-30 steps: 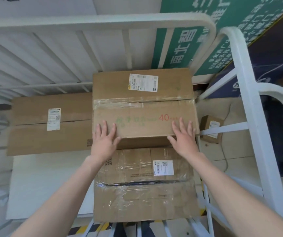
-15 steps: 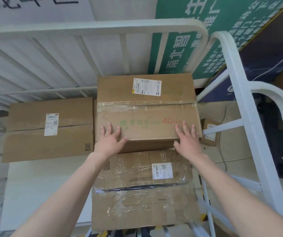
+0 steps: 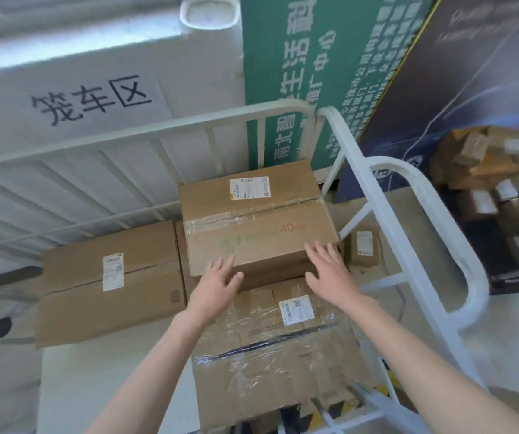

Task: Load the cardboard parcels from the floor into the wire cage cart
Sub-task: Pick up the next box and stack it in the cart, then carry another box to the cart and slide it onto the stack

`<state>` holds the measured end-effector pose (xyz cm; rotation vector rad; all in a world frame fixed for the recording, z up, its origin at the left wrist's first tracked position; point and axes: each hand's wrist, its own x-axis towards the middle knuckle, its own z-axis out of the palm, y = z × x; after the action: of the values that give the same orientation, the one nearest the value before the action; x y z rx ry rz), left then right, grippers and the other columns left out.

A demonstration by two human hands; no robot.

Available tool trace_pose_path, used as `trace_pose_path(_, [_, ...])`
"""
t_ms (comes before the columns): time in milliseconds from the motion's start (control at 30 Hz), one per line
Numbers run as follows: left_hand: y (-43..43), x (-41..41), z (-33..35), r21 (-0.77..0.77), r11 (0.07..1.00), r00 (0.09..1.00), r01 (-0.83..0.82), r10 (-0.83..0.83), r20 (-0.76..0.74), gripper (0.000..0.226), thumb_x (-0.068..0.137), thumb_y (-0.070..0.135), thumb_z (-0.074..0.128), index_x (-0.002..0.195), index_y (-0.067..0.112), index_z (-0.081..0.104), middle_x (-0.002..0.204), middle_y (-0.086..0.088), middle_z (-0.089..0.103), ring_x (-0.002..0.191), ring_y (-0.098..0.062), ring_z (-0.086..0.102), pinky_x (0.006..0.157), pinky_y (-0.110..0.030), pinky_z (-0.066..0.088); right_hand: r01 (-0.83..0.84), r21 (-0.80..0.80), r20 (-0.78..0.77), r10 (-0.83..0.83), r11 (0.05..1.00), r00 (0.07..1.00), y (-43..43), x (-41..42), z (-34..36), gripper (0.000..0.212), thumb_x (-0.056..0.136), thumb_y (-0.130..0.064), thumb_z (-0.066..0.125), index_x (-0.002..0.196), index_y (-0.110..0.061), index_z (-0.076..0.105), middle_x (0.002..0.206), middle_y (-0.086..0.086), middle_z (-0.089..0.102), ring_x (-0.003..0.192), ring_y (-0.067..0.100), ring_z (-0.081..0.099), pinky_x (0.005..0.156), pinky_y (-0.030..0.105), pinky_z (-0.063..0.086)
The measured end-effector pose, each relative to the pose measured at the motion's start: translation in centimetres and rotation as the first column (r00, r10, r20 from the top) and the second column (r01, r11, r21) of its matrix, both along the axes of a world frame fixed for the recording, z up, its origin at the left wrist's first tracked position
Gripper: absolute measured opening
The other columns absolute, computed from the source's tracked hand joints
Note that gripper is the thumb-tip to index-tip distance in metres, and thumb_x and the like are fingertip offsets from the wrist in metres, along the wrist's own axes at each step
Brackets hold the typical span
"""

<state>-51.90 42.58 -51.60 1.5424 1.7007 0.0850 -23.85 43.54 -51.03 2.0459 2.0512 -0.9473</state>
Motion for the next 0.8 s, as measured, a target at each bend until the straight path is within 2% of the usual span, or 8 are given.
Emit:
trace_pose_path(133, [-6.3,2.6,7.2,0.088,0.993,0.996,0.076,-0.080,0.039,0.064,0.100,0.056,0.037,0.157,0.031,0.023,0.165,0.001,0.017,0.153,-0.018,0.003,0.121,-0.038,0.010,0.060,0.026,0.015,-0.061,0.998,0.998,-9.6,-0.7,7.7,0.070,0.103,-0.034,0.040,0.159,-0.032,-0.001,0.168,-0.001,-0.006,0.153,0.024,-0.011,0.121,0.046,0.002])
trace_pose_path(233, [-11.4,5.7,12.2,0.147,0.970,0.980,0.194,-0.199,0.019,0.064,0.100,0.056,0.037,0.157,0.032,0.022,0.165,0.003,0.016,0.153,-0.018,0.002,0.122,-0.039,0.012,0.203,0.057,-0.017,-0.203,0.977,0.979,-16.7,-0.1,13.1,0.069,0.103,-0.042,0.036,0.159,-0.035,-0.003,0.167,-0.005,-0.011,0.152,0.023,-0.015,0.120,0.045,0.002])
trace_pose_path(467, [-22.5,15.1,20.4,0.211,0.869,0.876,0.448,-0.474,0.090,0.063,0.101,0.054,0.037,0.157,0.031,0.020,0.166,0.002,0.012,0.153,-0.018,-0.001,0.122,-0.037,0.009,0.526,0.126,-0.070,-0.521,0.841,0.850,-31.6,3.9,21.3,0.071,0.103,-0.050,0.034,0.159,-0.033,-0.006,0.167,-0.003,-0.011,0.152,0.024,-0.015,0.121,0.044,0.000])
trace_pose_path(633, [-28.1,24.6,22.8,0.286,0.728,0.727,0.623,-0.674,0.133,0.063,0.101,0.052,0.040,0.157,0.028,0.022,0.165,0.005,0.013,0.150,-0.010,-0.005,0.121,-0.033,0.005,0.714,0.146,-0.090,-0.710,0.684,0.699,-40.5,9.9,23.2,0.072,0.104,-0.047,0.034,0.158,-0.032,-0.010,0.167,0.000,-0.012,0.152,0.026,-0.016,0.122,0.046,-0.001])
trace_pose_path(800, [-33.7,35.0,22.2,0.210,0.581,0.561,0.786,-0.814,0.149,0.064,0.101,0.050,0.041,0.158,0.029,0.021,0.166,0.004,0.013,0.153,-0.013,0.000,0.121,-0.034,0.009,0.888,0.121,-0.087,-0.886,0.445,0.456,-50.3,16.7,22.0,0.072,0.103,-0.049,0.034,0.159,-0.030,-0.007,0.167,0.001,-0.010,0.153,0.028,-0.012,0.124,0.047,0.002])
